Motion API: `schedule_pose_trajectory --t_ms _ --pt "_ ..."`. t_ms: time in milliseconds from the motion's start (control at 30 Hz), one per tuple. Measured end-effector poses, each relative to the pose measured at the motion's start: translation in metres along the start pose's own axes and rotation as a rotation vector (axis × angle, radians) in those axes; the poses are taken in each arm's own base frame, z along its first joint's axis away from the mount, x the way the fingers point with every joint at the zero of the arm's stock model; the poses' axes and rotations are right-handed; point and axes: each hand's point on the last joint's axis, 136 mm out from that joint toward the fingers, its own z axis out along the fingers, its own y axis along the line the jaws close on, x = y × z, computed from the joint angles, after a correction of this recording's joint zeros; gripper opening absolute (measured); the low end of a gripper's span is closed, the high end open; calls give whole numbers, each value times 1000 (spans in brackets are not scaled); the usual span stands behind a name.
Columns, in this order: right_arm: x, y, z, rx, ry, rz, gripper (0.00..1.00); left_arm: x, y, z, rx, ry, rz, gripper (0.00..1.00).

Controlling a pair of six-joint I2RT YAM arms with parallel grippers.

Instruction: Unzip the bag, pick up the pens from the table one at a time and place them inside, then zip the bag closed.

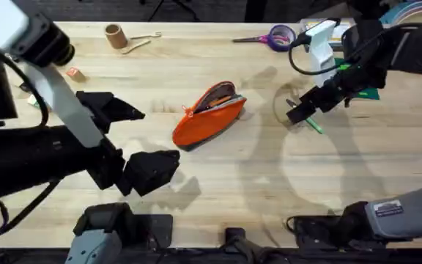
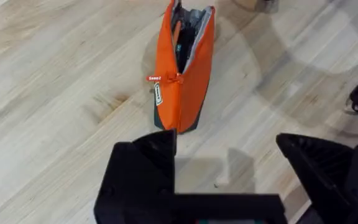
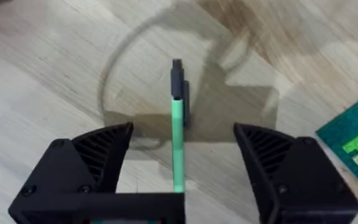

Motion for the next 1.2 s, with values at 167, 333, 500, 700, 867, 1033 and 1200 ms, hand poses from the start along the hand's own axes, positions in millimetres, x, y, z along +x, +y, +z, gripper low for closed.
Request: schedule_pose_trajectory --t_ms 167,333,500,700,867,1033,1200 --pt "2 1 0 0 12 -1 998 0 0 0 0 0 0 993" --pt "5 0 0 9 28 -8 998 0 0 0 0 0 0 993" --pt "5 0 1 18 37 -16 998 0 0 0 0 0 0 993" --pt "6 0 1 20 40 -21 998 0 0 0 0 0 0 993" --pt "8 -4 0 39 53 -41 802 0 0 0 0 0 0 993" --pt "11 -5 0 48 66 -40 598 0 0 0 0 0 0 993" --pt "13 -6 0 53 72 -37 289 0 0 0 0 0 0 993"
